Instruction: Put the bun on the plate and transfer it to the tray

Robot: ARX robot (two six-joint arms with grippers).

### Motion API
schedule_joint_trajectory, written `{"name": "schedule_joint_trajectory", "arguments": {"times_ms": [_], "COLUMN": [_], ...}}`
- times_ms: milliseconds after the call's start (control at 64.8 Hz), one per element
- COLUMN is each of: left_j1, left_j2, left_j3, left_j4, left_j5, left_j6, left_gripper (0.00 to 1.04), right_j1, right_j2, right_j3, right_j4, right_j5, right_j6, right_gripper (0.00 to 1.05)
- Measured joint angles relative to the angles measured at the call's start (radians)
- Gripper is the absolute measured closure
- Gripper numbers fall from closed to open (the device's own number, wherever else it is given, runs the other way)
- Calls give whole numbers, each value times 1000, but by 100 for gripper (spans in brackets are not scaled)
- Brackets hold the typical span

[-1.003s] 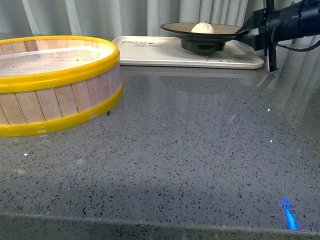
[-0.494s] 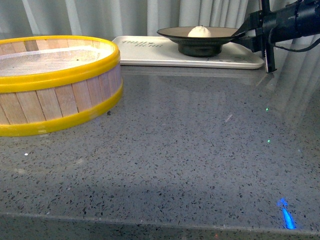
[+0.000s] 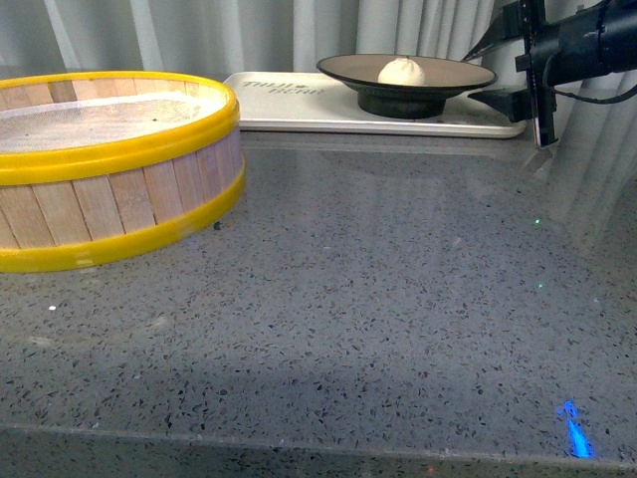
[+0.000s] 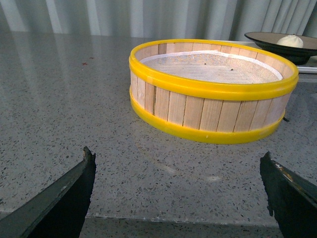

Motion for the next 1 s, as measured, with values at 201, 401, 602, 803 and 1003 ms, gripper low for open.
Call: {"name": "schedule_joint_trajectory", "arguments": {"times_ms": [201,401,602,803,1003], "left_j1": [0,0,0,0,0], "left_j2": [0,0,0,0,0], "left_j3": [0,0,0,0,0], "left_j4": [0,0,0,0,0], "left_j5": [0,0,0,0,0], "left_j6": [0,0,0,0,0], "left_gripper": [7,7,7,7,7], "right_j1": [1,3,2,-9,-64], "right_j2": [-48,-60,-101,-226,-469], "right_j3": [-60,-83,-143,-312,-603], "right_j4": [20,21,54,136,214], "right_j5": [7,22,30,55,230], "right_j6": [4,4,4,-18,-189], "right_gripper": [27,9,8,8,8]}}
